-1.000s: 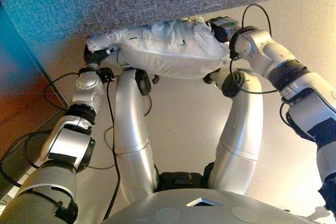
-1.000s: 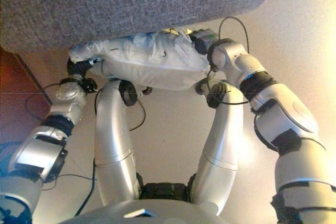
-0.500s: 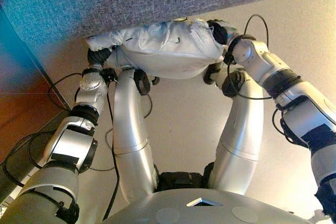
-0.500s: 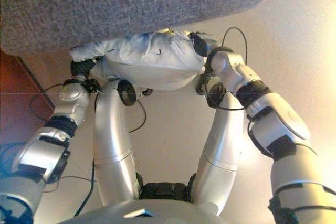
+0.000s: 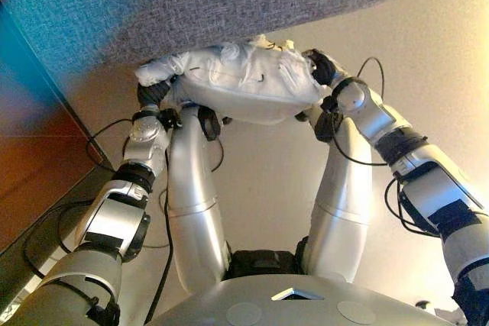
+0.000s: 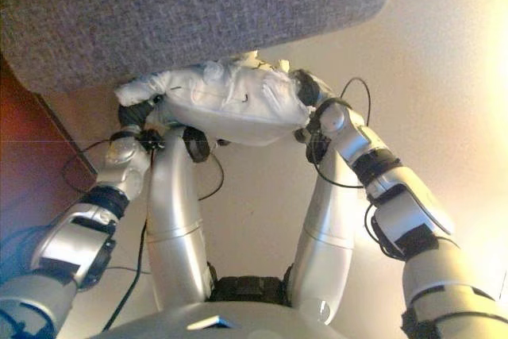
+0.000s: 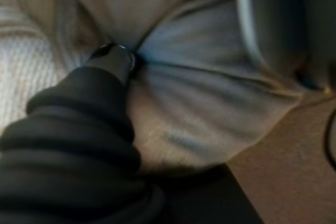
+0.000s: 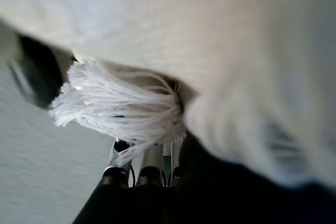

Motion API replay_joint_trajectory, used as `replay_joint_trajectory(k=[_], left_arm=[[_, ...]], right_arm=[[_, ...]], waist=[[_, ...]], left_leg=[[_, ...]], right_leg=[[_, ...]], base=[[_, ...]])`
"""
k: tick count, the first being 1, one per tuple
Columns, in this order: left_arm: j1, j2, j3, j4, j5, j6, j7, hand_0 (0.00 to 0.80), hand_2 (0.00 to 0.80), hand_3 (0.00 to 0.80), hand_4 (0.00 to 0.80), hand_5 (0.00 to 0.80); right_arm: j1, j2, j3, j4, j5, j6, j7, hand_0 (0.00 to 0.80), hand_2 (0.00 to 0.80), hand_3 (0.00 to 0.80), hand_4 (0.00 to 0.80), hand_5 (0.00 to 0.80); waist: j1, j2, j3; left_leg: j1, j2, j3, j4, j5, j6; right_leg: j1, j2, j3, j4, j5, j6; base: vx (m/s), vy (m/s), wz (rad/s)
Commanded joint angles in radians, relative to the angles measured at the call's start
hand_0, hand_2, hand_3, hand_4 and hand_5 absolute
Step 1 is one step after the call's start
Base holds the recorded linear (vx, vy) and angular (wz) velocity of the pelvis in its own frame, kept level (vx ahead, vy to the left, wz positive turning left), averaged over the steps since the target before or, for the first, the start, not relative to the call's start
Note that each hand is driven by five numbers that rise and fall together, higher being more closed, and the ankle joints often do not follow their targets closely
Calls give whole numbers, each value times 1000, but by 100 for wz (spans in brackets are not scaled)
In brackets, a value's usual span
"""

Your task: Pick up the cushion and take it to the sofa

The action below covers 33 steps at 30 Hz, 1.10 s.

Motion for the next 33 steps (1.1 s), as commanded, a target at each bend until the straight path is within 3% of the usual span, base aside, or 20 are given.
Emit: replay_joint_trajectory(k=[1,8,15,20,22,27,33], left_arm=[[56,-42,19,-212,55,-190,-32,800,800,800,800,800],[158,-56,16,-284,94,-160,-65,800,800,800,800,800],[197,-34,32,-314,73,-98,-135,800,800,800,800,800],[234,-33,43,-330,75,-87,-160,800,800,800,800,800],[260,-32,53,-344,80,-78,-169,800,800,800,800,800],[307,-29,73,-388,80,-44,-196,800,800,800,800,800],[383,-28,101,-492,102,34,-198,800,800,800,800,800]], right_arm=[[48,-21,-45,-153,60,-140,16,800,800,800,800,800],[192,-34,-100,-232,139,-129,160,800,800,800,800,800],[265,-36,-186,-242,296,-109,249,800,800,800,800,800],[313,-12,-238,-248,348,-103,251,800,800,800,800,800],[349,-4,-265,-271,373,-94,278,800,800,800,800,800],[437,-5,-308,-317,413,-52,326,800,800,800,800,800],[552,48,-397,-383,523,-3,247,800,800,800,800,800]], waist=[[-9,27,-10],[9,10,-10],[28,7,-25],[33,4,-75],[29,-5,-102],[25,-15,-161],[17,-24,-253]], left_leg=[[204,36,-93,-230,77,-136],[472,1,-78,-452,170,-132],[654,-25,-81,-531,182,-114],[764,-42,-75,-617,199,-109],[802,-49,-65,-666,236,-104],[907,-47,-61,-725,250,-111],[1068,-42,-44,-800,255,-116]], right_leg=[[210,-34,20,-183,67,76],[481,-66,-56,-402,130,105],[666,-81,-100,-469,131,114],[771,-59,-119,-536,137,121],[818,-45,-135,-595,167,115],[952,-18,-159,-681,174,105],[1133,16,-171,-780,174,98]], base=[[16,-88,10],[55,-82,10],[86,-79,11],[89,-68,16],[58,-66,4],[150,-77,2],[217,-54,2]])
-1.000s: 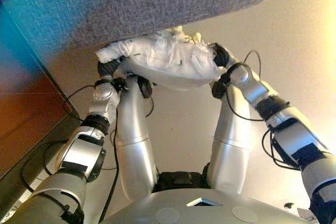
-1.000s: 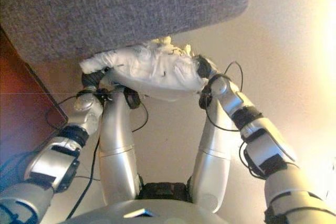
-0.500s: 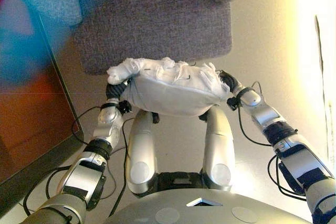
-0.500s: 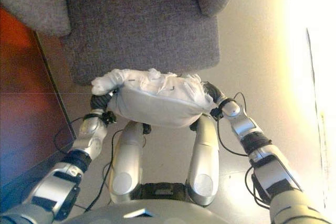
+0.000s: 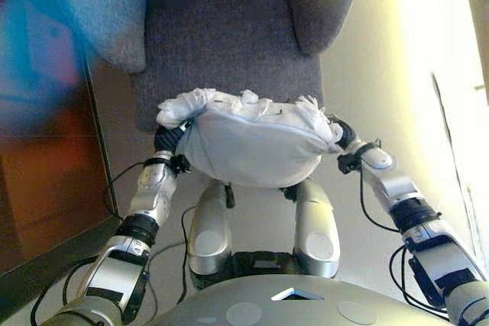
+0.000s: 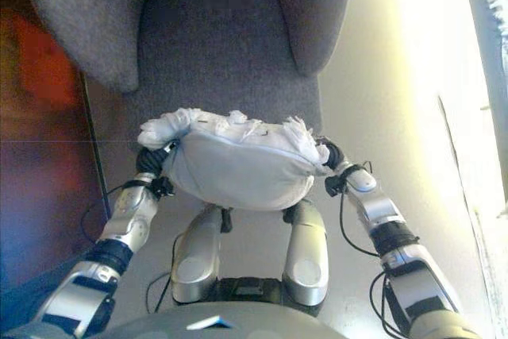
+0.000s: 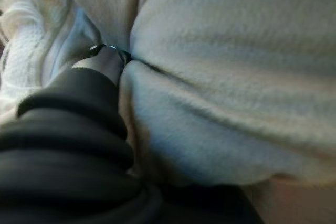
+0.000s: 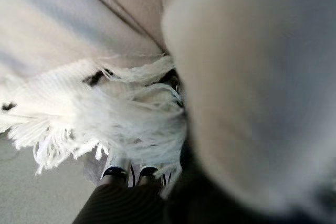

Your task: Pick up the cushion and take it to the sofa

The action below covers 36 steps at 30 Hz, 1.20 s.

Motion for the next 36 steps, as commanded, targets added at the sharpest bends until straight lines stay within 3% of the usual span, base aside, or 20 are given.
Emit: replay_joint_trajectory(k=[1,8,15,18,20,23,26,32,35,36], left_arm=[[37,-8,26,-151,35,-23,-26,800,800,800,800,800],[157,-18,74,-299,49,38,-43,800,800,800,800,800],[160,-5,88,-320,27,92,-28,800,800,800,800,800],[158,-4,99,-314,13,105,-25,800,800,800,800,800],[154,-3,109,-309,6,110,-31,800,800,800,800,800],[143,-3,117,-293,18,105,-37,800,800,800,800,800],[132,3,118,-288,55,111,-29,800,800,800,800,800],[116,15,129,-293,76,134,-13,800,800,800,800,800],[77,23,120,-259,84,136,-35,800,800,800,800,800],[64,29,115,-248,84,133,-42,800,800,800,800,800]], right_arm=[[96,88,-56,-136,98,-69,-58,800,800,800,800,800],[221,171,-79,-288,85,-32,-107,800,800,800,800,800],[202,165,-74,-284,175,7,-35,800,800,800,800,800],[198,147,-86,-283,191,16,-34,800,800,800,800,800],[192,138,-102,-278,231,34,-39,800,800,800,800,800],[171,148,-113,-259,248,21,-73,800,800,800,800,800],[157,169,-106,-243,226,1,-113,800,800,800,800,800],[158,189,-95,-241,200,8,-102,800,800,800,800,800],[128,200,-96,-216,222,6,-108,800,800,800,800,800],[119,204,-97,-208,225,5,-109,800,800,800,800,800]], waist=[[0,-35,-237],[-14,-37,-331],[-12,-48,-374],[-15,-56,-379],[-12,-58,-386],[-2,-42,-407],[-1,-33,-422],[-8,-40,-451],[0,-42,-449],[5,-40,-446]], left_leg=[[27,30,-37,27,-31,-26],[151,25,-28,7,-49,-15],[194,47,-38,97,-20,-25],[176,48,-17,182,-15,-27],[169,22,-10,192,-40,-17],[230,-43,-20,24,-89,14],[276,-59,-29,-95,-81,32],[301,-91,-1,-142,-96,73],[284,-115,1,-122,-114,103],[272,-125,0,-108,-121,117]], right_leg=[[155,-22,11,-237,111,92],[286,12,49,-294,96,73],[366,55,76,-314,70,43],[384,61,72,-315,64,30],[396,59,68,-315,64,34],[399,65,72,-308,62,56],[401,73,90,-300,52,68],[379,38,103,-279,88,105],[340,-25,118,-160,138,122],[309,-59,132,-61,161,122]], base=[[207,-33,-2],[159,-55,-7],[97,-99,-11],[38,-60,-12],[64,-7,-5],[102,68,-2],[128,120,-11],[88,149,-11],[51,192,-3],[26,236,6]])
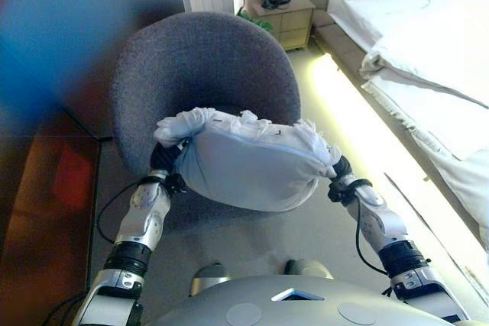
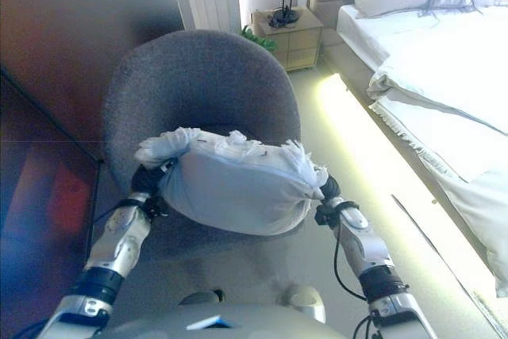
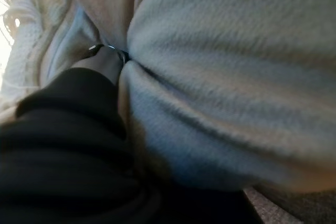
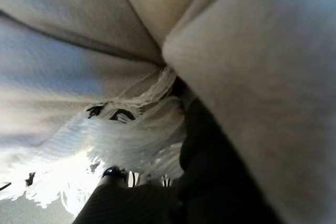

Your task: Pick up the cushion and take it to the sofa

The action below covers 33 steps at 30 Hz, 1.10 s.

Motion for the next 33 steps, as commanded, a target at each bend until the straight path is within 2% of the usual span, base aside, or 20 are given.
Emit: replay_joint_trajectory(k=[1,2,3,5,8,11,12,14,15,16,17,18,20,21,23,25,26,28,30,33], left_arm=[[-130,38,-2,-23,8,-57,-47,800,800,800,800,800],[-141,42,-13,-10,-2,-61,-51,800,800,800,800,800],[-147,44,-20,-5,-14,-62,-57,800,800,800,800,800],[-157,45,-29,-3,-26,-58,-64,800,800,800,800,800],[-170,42,-52,5,-22,-61,-67,800,800,800,800,800],[-192,39,-82,12,-1,-57,-61,800,800,800,800,800],[-201,37,-94,14,5,-55,-60,800,800,800,800,800],[-217,27,-112,23,13,-54,-58,800,800,800,800,800],[-224,19,-124,25,15,-53,-51,800,800,800,800,800],[-224,14,-129,26,15,-54,-48,800,800,800,800,800],[-221,9,-129,20,16,-51,-44,800,800,800,800,800],[-214,4,-125,14,17,-49,-42,800,800,800,800,800],[-187,0,-99,-7,23,-40,-41,800,800,800,800,800],[-182,-2,-94,-10,24,-38,-40,800,800,800,800,800],[-168,-12,-77,-21,23,-32,-32,800,800,800,800,800],[-158,-19,-71,-29,23,-33,-28,800,800,800,800,800],[-152,-22,-67,-29,17,-35,-24,800,800,800,800,800],[-148,-31,-62,-26,0,-40,-15,800,800,800,800,800],[-150,-35,-61,-33,0,-49,-2,800,800,800,800,800],[-127,-39,-46,-61,-8,-55,15,800,800,800,800,800]], right_arm=[[-132,65,-23,-27,58,-89,7,800,800,800,800,800],[-129,66,-16,-28,42,-96,-9,800,800,800,800,800],[-122,58,-9,-37,35,-95,-26,800,800,800,800,800],[-118,44,1,-38,39,-94,-43,800,800,800,800,800],[-124,27,-4,-5,64,-96,-37,800,800,800,800,800],[-139,7,-19,27,95,-96,-30,800,800,800,800,800],[-146,-8,-25,34,111,-93,-29,800,800,800,800,800],[-160,-34,-37,42,135,-78,-26,800,800,800,800,800],[-164,-46,-42,42,147,-67,-28,800,800,800,800,800],[-165,-54,-49,46,153,-63,-23,800,800,800,800,800],[-163,-56,-55,47,152,-59,-18,800,800,800,800,800],[-160,-54,-58,47,148,-56,-13,800,800,800,800,800],[-148,-49,-57,33,129,-46,11,800,800,800,800,800],[-146,-50,-57,31,124,-44,18,800,800,800,800,800],[-137,-50,-53,22,87,-44,40,800,800,800,800,800],[-133,-52,-52,15,76,-44,51,800,800,800,800,800],[-129,-53,-52,7,76,-40,55,800,800,800,800,800],[-123,-45,-47,-6,66,-32,52,800,800,800,800,800],[-124,-42,-40,-11,54,-35,64,800,800,800,800,800],[-107,-44,-33,-21,42,-44,85,800,800,800,800,800]], waist=[[8,-13,-1],[1,-4,13],[-7,1,23],[-19,4,32],[-42,-15,41],[-63,-63,51],[-72,-80,50],[-93,-90,49],[-107,-92,47],[-114,-92,48],[-116,-91,49],[-114,-94,49],[-101,-105,40],[-100,-105,36],[-99,-97,7],[-104,-82,-7],[-113,-72,-21],[-129,-55,-42],[-134,-66,-46],[-117,-95,-31]], left_leg=[[-54,-84,-2,78,-85,113],[-54,-92,-11,94,-97,125],[-54,-97,-28,106,-105,130],[-48,-103,-48,112,-114,130],[-24,-111,-69,120,-138,125],[4,-128,-87,155,-194,121],[13,-137,-100,164,-214,122],[39,-151,-132,163,-241,128],[64,-160,-154,153,-250,133],[82,-165,-163,148,-258,136],[97,-169,-165,144,-267,139],[116,-176,-157,140,-278,140],[138,-196,-120,135,-297,149],[140,-198,-113,137,-299,150],[146,-187,-77,164,-259,136],[157,-166,-50,186,-233,118],[165,-149,-37,211,-199,102],[158,-110,-16,303,-81,51],[80,-70,-2,483,39,1],[-75,-41,-6,780,70,-20]], right_leg=[[-26,-136,66,283,116,55],[-83,-159,107,424,150,43],[-122,-155,146,502,181,33],[-163,-141,188,519,229,36],[-191,-93,227,377,261,63],[-189,-60,223,119,268,100],[-198,-38,224,42,258,110],[-217,11,223,-75,249,119],[-250,45,216,-127,252,121],[-272,59,202,-141,260,120],[-294,69,166,-142,266,119],[-308,72,109,-145,274,121],[-295,61,5,-90,274,106],[-287,59,-4,-81,268,100],[-235,61,-47,-90,236,61],[-208,73,-59,-89,210,41],[-196,85,-52,-85,187,23],[-175,102,-43,-70,144,-9],[-133,100,-12,-69,109,-41],[-71,75,15,-64,76,-68]], base=[[32,303,10],[44,302,8],[57,257,12],[88,117,24],[192,-66,32],[274,-158,22],[291,-99,27],[343,-16,40],[396,32,42],[358,34,37],[306,20,41],[312,10,30],[337,7,6],[332,-13,-18],[330,-36,-32],[303,-37,-21],[352,-71,-23],[283,-105,-8],[262,-159,-14],[224,-145,10]])
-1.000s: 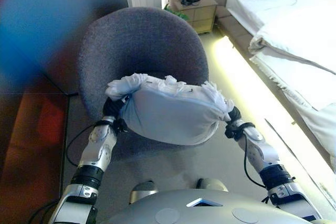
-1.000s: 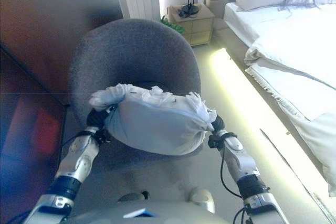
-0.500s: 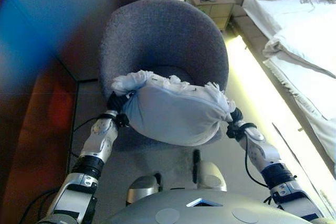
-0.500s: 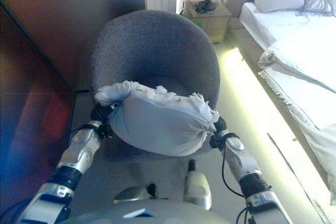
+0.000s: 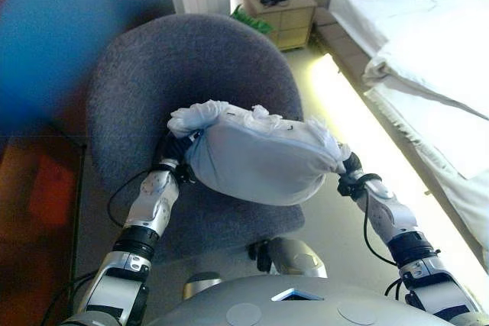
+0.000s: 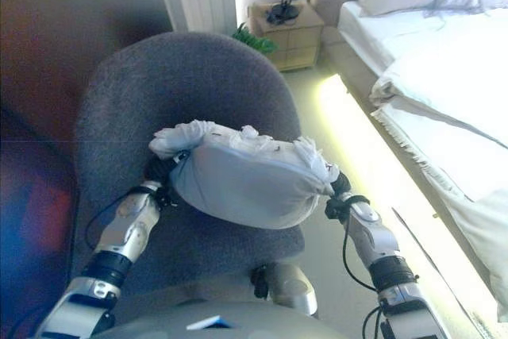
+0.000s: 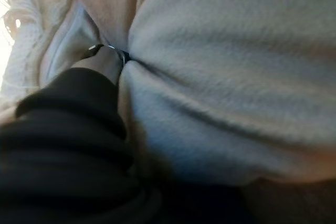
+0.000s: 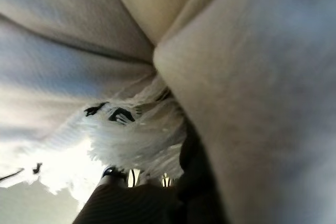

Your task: Pick up the cushion and take it to the sofa

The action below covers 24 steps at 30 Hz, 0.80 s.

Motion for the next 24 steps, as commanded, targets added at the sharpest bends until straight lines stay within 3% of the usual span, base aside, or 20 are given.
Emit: replay_joint_trajectory(k=[1,3,6,9,12,16,21,24], left_arm=[[-25,-24,24,-59,-22,-84,13,800,800,800,800,800],[-22,-25,28,-57,-19,-91,6,800,800,800,800,800],[-21,-15,37,-50,-24,-100,1,800,800,800,800,800],[-21,-2,52,-46,-35,-98,-2,800,800,800,800,800],[-33,-3,58,-46,-32,-81,4,800,800,800,800,800],[-70,-8,42,-32,-31,-56,-5,800,800,800,800,800],[-63,-4,20,-42,-21,-45,11,800,800,800,800,800],[-72,2,18,-29,-9,-52,24,800,800,800,800,800]], right_arm=[[-43,49,5,-92,11,-64,56,800,800,800,800,800],[-54,39,10,-76,28,-72,66,800,800,800,800,800],[-99,37,26,-59,42,-53,56,800,800,800,800,800],[-139,42,39,-51,53,-20,45,800,800,800,800,800],[-145,59,51,-50,36,-12,34,800,800,800,800,800],[-155,72,52,-40,13,-4,22,800,800,800,800,800],[-121,85,60,-71,-24,2,11,800,800,800,800,800],[-142,100,67,-48,-21,1,-3,800,800,800,800,800]], waist=[[0,-6,-40],[20,-12,-17],[45,-12,-1],[64,-3,1],[81,13,-6],[73,23,-20],[70,38,-19],[83,40,-11]], left_leg=[[-75,-27,35,374,341,8],[-157,25,42,408,309,22],[-178,40,40,257,295,41],[-174,26,17,62,307,43],[-141,7,-1,-181,260,48],[-77,-11,31,-251,186,64],[-38,-38,33,-308,178,83],[-37,-51,36,-312,168,103]], right_leg=[[153,-12,-4,-426,288,45],[198,-8,11,-424,265,33],[227,2,44,-425,246,37],[239,5,88,-433,242,54],[263,-5,113,-451,233,85],[259,-31,92,-426,221,107],[250,-47,83,-410,220,131],[228,-84,67,-344,228,154]], base=[[179,-94,-6],[181,-47,-45],[170,47,-28],[175,118,-26],[159,139,-41],[100,118,-30],[72,125,0],[55,115,11]])
